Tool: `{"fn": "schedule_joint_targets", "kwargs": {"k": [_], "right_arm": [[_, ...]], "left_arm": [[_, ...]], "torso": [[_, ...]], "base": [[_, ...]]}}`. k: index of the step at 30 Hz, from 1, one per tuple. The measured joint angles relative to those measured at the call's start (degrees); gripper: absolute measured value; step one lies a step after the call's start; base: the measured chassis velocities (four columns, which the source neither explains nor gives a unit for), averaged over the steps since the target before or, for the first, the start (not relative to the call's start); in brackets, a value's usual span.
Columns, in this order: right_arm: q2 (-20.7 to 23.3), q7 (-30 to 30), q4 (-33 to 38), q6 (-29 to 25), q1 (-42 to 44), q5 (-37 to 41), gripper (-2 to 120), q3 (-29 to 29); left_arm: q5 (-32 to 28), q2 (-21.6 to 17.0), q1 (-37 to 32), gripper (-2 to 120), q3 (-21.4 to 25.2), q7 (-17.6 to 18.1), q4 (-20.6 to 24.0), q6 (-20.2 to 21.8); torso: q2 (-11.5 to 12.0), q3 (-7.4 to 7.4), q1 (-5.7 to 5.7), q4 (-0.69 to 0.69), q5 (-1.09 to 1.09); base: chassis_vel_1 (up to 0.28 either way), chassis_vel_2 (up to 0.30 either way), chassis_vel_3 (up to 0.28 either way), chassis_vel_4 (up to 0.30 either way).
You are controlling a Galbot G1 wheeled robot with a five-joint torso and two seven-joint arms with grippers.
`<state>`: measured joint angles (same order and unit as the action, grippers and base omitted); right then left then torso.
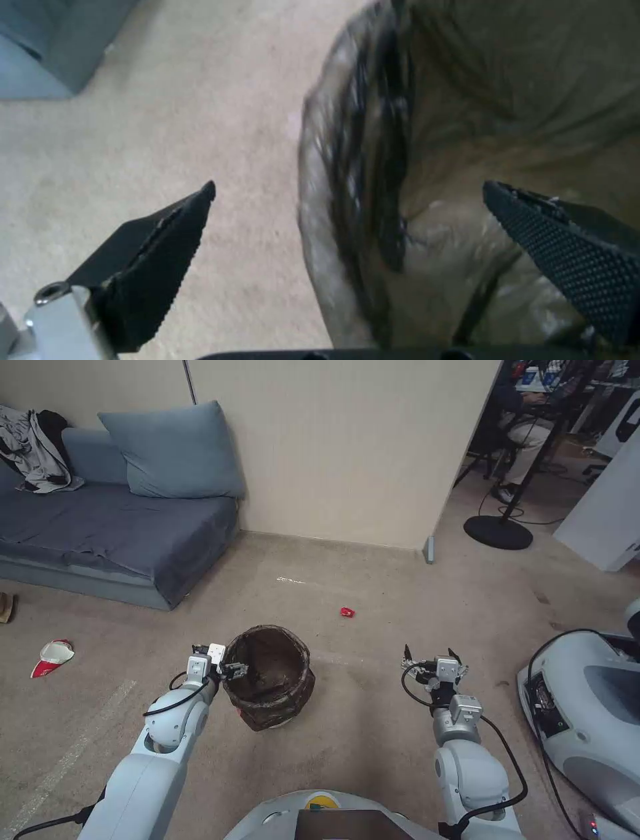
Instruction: Pick up the trash bin, then pick up the garbage from the floor and place it into the trash bin.
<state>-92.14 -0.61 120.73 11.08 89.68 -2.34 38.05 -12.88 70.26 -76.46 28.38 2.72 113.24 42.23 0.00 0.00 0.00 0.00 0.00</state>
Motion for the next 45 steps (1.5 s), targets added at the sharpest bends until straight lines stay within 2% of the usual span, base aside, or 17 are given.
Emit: {"fn": "schedule_joint_targets", "kwargs": {"k": [31,35,36,40,41,43,45], "right_arm": [[0.00,-0.29,-0.16,-0.36,0.33,-0.84,100,-0.05],[0.00,-0.35,-0.05,-0.39,0.36,-0.84,100,-0.06],[0.00,-0.35,-0.05,-0.39,0.36,-0.84,100,-0.06],[0.00,-0.35,0.12,-0.44,0.45,-0.89,100,-0.10],[0.00,-0.35,0.12,-0.44,0.45,-0.89,100,-0.10],[0.00,-0.35,0.16,-0.48,0.46,-0.91,100,-0.11],[0.00,-0.35,0.19,-0.48,0.47,-0.91,100,-0.12]], "left_arm": [[-1.32,1.52,0.75,99,0.35,-0.23,-5.09,-0.17],[-1.40,1.53,0.77,83,0.58,-0.21,-5.39,-0.27],[-1.40,1.53,0.77,83,0.58,-0.21,-5.39,-0.27],[-1.64,1.54,0.64,62,0.56,-0.26,-5.20,-0.28],[-1.64,1.54,0.64,62,0.56,-0.26,-5.20,-0.28],[-1.66,1.54,0.60,52,0.46,-0.29,-4.87,-0.26],[-1.66,1.54,0.60,49,0.42,-0.30,-4.75,-0.24]], "torso": [[0.00,0.00,0.00,0.00,-0.01],[-0.01,0.00,0.00,0.00,-0.03],[-0.01,0.00,0.00,0.00,-0.03],[-0.01,-0.01,0.00,0.00,-0.03],[-0.01,-0.01,0.00,0.00,-0.03],[-0.01,0.00,0.00,0.00,0.00],[-0.01,0.00,0.00,0.00,0.00]], "base": [[0.000,0.000,0.000,0.000],[0.000,0.000,0.000,0.000],[0.000,0.000,0.000,0.000],[0.000,0.000,0.000,0.000],[0.000,0.000,0.000,0.000],[0.000,0.000,0.000,0.000],[0.000,0.000,0.000,0.000]]}}
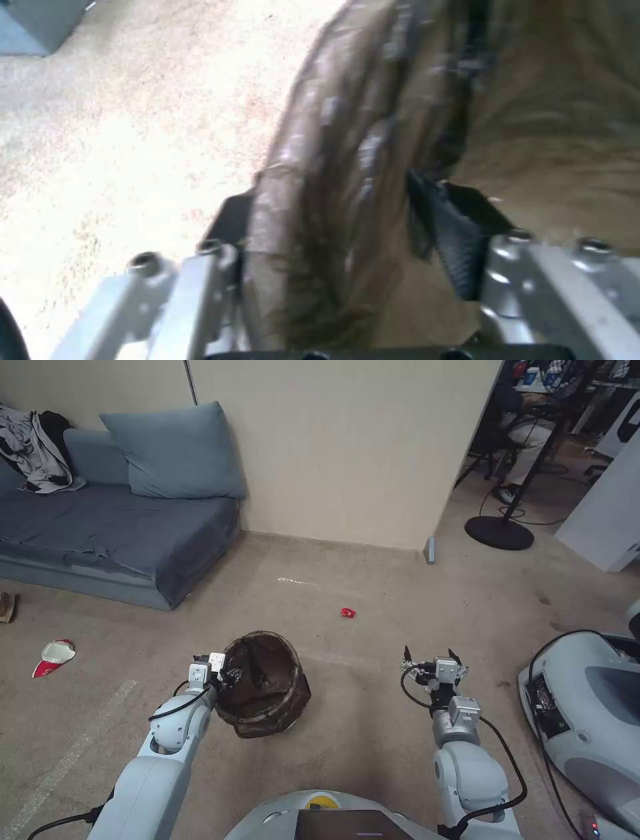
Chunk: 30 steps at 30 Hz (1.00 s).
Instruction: Pick up the trash bin, then pick up the garbage from the floor and place it into the trash bin.
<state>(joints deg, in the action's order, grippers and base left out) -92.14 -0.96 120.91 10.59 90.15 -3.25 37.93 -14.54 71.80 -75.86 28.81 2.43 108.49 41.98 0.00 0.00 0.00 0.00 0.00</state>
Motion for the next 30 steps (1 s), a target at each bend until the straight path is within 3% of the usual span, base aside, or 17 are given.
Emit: {"fn": "schedule_joint_targets", "kwargs": {"k": [3,10,16,22,30], "right_arm": [[0.00,-0.06,0.09,-0.02,0.06,-0.08,100,-0.05],[0.00,-0.15,0.19,-0.04,0.02,-0.08,100,-0.09],[0.00,-0.19,0.31,-0.15,-0.02,-0.06,100,-0.12],[0.00,-0.45,1.33,0.27,-0.14,0.25,100,-0.06],[0.00,-0.95,2.84,0.76,0.00,0.76,100,0.11]], "left_arm": [[0.11,-0.02,-0.14,32,-0.09,0.06,0.62,0.09],[0.22,-0.18,-0.32,13,-0.13,0.71,1.81,0.18],[0.20,-0.48,-0.69,9,-0.28,1.25,3.77,0.27],[-1.14,-1.43,-2.10,5,0.77,2.08,8.43,-1.37],[-7.70,-2.59,-4.89,5,4.48,6.53,15.64,-4.50]], "torso": [[0.00,0.00,0.00,0.00,0.02],[0.00,0.00,0.00,0.00,0.01],[0.01,0.01,0.00,-0.01,0.05],[0.01,0.01,0.00,0.01,0.02],[0.01,0.00,0.00,0.00,0.00]], "base": [[0.000,0.000,0.000,0.000],[0.000,0.000,0.000,0.000],[0.000,0.000,0.000,0.000],[0.000,0.000,0.000,0.000],[0.000,0.000,0.000,0.000]]}}
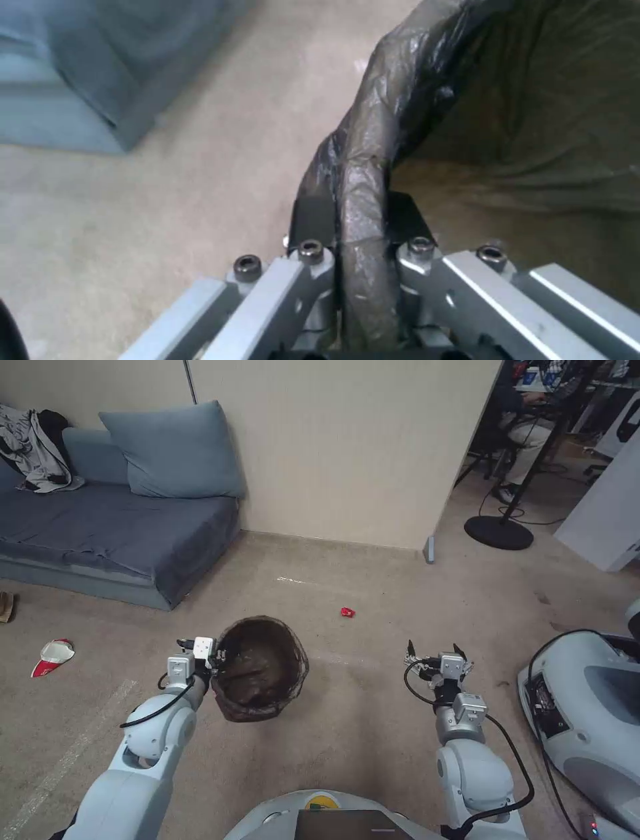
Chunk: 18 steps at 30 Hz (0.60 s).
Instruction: Pick up the trash bin, then pick up the garbage from the floor and place it into the trash bin.
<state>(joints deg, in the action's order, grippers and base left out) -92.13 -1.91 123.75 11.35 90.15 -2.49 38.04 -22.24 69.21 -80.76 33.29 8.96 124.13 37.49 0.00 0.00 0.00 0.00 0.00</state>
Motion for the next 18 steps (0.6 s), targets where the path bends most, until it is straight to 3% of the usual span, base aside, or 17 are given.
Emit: {"fn": "schedule_joint_targets", "kwargs": {"k": [9,18], "right_arm": [[0.00,-0.25,0.93,0.23,-0.02,0.97,100,0.48],[0.00,-0.72,1.73,0.68,0.04,2.03,100,0.97]], "left_arm": [[-5.88,-0.44,-1.84,4,3.04,5.86,4.43,-3.95],[-7.24,-1.04,-4.11,4,3.71,6.17,6.24,-10.43]], "torso": [[0.00,0.00,0.00,0.00,0.01],[0.00,0.00,0.00,0.00,0.00]], "base": [[0.000,0.000,0.000,0.000],[0.000,0.000,0.000,0.000]]}}
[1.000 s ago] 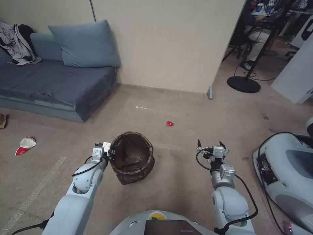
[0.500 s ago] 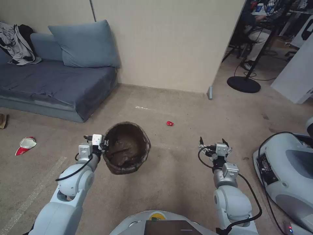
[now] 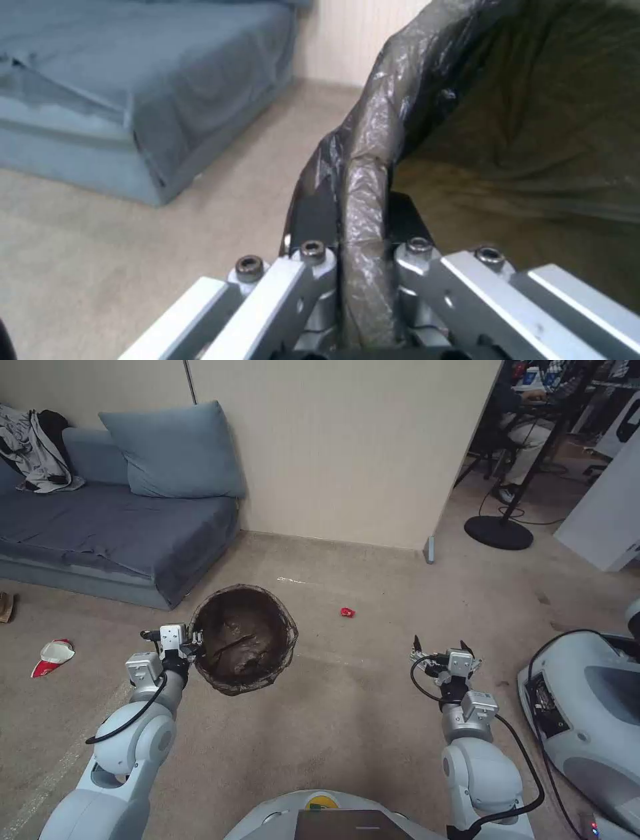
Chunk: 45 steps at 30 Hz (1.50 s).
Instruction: Pick up the trash bin, then pick up the garbage from the floor and place it into the trash bin.
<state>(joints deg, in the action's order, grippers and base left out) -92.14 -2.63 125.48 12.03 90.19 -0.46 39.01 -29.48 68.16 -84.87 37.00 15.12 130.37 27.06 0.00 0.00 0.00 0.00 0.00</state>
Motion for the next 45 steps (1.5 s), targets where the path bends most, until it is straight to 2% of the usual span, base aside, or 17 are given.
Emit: {"fn": "schedule_joint_targets", "kwargs": {"k": [8,12,27,45], "right_arm": [[0.00,-0.19,0.67,-0.05,0.09,0.19,100,0.04],[0.00,0.13,1.78,0.33,0.11,0.23,100,0.10],[0.00,0.47,2.21,0.67,0.20,0.36,100,0.42],[0.00,0.60,2.00,0.60,0.33,0.34,100,0.30]], "left_arm": [[2.31,0.24,-0.89,4,-0.37,-0.38,2.22,-0.76],[4.39,0.69,-1.18,4,-0.80,-1.10,2.38,0.13],[5.52,0.95,-1.24,4,-1.20,-1.97,2.09,1.08],[5.90,1.08,-1.25,4,-1.36,-2.94,2.30,1.06]], "torso": [[0.00,0.00,0.00,0.00,-0.01],[0.00,0.00,0.00,0.00,0.00],[0.00,0.00,0.00,0.00,0.00],[0.00,0.00,0.00,0.00,0.00]], "base": [[0.000,0.000,0.000,0.000],[0.000,0.000,0.000,0.000],[0.000,0.000,0.000,0.000],[-0.078,0.084,0.078,-0.081]]}}
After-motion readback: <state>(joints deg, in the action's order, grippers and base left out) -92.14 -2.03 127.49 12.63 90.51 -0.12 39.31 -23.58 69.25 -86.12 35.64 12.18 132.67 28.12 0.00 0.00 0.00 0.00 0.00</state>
